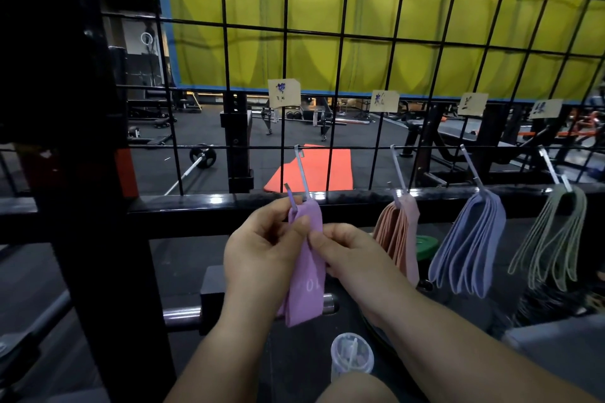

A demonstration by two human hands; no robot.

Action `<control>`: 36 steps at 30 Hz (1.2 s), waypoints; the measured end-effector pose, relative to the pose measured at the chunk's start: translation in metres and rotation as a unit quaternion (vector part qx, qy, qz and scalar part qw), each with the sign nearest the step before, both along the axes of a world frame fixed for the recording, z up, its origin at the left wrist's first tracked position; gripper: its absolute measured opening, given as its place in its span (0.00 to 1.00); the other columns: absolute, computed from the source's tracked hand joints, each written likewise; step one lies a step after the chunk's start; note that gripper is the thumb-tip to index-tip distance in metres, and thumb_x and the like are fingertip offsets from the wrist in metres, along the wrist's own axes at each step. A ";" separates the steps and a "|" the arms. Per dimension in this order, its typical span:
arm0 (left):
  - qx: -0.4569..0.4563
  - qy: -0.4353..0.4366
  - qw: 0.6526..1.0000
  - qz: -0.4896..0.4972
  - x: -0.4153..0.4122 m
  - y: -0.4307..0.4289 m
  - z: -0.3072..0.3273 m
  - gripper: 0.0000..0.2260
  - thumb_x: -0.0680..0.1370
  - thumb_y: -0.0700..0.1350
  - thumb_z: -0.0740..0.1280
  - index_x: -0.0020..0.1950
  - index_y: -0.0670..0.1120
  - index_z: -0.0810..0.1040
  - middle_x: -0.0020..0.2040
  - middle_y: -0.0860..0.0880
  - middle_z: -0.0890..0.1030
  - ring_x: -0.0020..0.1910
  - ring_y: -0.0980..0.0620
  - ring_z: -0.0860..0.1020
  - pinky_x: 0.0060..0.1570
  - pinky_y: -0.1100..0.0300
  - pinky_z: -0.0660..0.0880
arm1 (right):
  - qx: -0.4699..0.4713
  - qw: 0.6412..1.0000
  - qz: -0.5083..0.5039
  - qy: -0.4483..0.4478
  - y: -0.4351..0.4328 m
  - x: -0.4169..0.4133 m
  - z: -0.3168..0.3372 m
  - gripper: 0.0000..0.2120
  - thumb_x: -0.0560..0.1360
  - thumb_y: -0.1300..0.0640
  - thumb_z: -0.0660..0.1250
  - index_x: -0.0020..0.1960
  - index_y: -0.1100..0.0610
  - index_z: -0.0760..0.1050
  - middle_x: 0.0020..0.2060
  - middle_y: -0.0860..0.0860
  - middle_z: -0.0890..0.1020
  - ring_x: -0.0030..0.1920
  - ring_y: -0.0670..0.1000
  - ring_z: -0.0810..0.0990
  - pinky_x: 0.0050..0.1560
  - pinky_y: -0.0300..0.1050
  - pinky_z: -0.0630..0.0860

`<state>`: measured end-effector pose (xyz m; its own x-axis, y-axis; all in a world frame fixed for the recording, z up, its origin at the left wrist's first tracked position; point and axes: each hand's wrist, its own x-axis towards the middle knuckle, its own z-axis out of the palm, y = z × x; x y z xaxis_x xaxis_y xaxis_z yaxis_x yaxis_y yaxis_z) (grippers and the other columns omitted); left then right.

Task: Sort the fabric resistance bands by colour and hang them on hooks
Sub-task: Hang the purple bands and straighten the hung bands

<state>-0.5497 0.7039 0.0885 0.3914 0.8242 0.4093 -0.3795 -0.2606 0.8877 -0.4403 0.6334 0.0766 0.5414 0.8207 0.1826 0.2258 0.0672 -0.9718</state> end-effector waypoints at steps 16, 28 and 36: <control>0.092 0.017 0.987 0.133 0.007 -0.002 0.001 0.11 0.73 0.44 0.74 0.35 0.60 0.81 0.37 0.56 0.83 0.35 0.60 0.79 0.36 0.70 0.74 | 0.008 0.999 0.024 0.021 0.004 -0.007 -0.015 0.09 0.79 0.46 0.61 0.48 0.49 0.77 0.46 0.61 0.82 0.44 0.55 0.80 0.49 0.59 0.78; 0.099 0.050 0.970 0.214 0.015 0.003 0.008 0.11 0.74 0.40 0.70 0.39 0.54 0.71 0.28 0.54 0.74 0.29 0.60 0.73 0.32 0.75 0.66 | 0.001 0.997 0.016 -0.073 -0.001 -0.004 -0.014 0.09 0.82 0.51 0.59 0.43 0.50 0.70 0.35 0.50 0.75 0.37 0.47 0.73 0.39 0.44 0.71; 0.133 0.050 0.967 0.210 0.019 0.003 0.009 0.12 0.74 0.39 0.69 0.41 0.53 0.67 0.27 0.52 0.72 0.26 0.56 0.71 0.29 0.71 0.66 | -0.002 0.998 0.025 -0.049 -0.002 0.000 -0.011 0.10 0.82 0.51 0.60 0.42 0.51 0.70 0.35 0.50 0.75 0.37 0.48 0.73 0.40 0.45 0.71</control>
<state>-0.5307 0.7073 0.0973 0.0923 0.7901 0.6059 -0.1066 -0.5972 0.7950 -0.4408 0.6315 0.0656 0.4793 0.8473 0.2289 0.3166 0.0763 -0.9455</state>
